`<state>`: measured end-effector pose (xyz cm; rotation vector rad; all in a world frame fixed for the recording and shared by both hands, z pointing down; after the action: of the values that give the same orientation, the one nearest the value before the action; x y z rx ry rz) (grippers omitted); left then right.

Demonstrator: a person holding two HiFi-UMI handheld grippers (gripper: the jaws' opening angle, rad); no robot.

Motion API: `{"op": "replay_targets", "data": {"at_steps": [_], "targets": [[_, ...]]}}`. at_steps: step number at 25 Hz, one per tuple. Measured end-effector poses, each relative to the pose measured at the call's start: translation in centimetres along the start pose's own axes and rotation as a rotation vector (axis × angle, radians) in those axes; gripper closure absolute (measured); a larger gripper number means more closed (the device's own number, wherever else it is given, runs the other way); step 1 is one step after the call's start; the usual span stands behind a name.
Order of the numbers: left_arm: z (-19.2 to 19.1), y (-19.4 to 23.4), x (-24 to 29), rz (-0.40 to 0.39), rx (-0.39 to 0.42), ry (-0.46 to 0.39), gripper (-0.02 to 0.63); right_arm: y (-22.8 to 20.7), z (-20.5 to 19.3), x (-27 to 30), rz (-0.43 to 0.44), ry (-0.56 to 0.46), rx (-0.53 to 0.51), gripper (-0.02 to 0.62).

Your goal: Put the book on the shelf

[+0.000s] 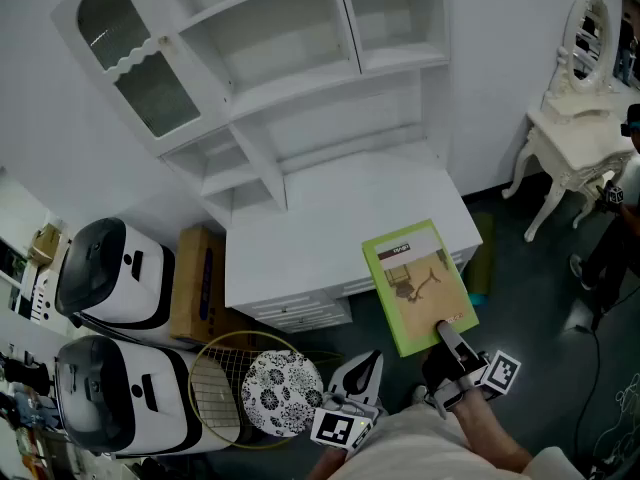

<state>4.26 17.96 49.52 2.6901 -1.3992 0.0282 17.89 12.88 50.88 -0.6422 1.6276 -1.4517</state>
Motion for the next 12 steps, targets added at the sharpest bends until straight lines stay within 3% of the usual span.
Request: {"op": "replay_targets", "data": {"at_steps": [12], "targets": [[-1.2, -0.3, -1.8, 0.046, -0.008, 0.044, 0.603, 0.2, -0.9, -0.3, -0.006, 0.048, -0.014, 0.44]]}}
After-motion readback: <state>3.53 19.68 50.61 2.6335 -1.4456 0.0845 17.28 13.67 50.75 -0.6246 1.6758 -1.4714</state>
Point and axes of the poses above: the fingertips, and each gripper's own axes: x forward along the fingers, y to its left, z out of its top, the point moved 1 cm from there along -x, backward along the fingers
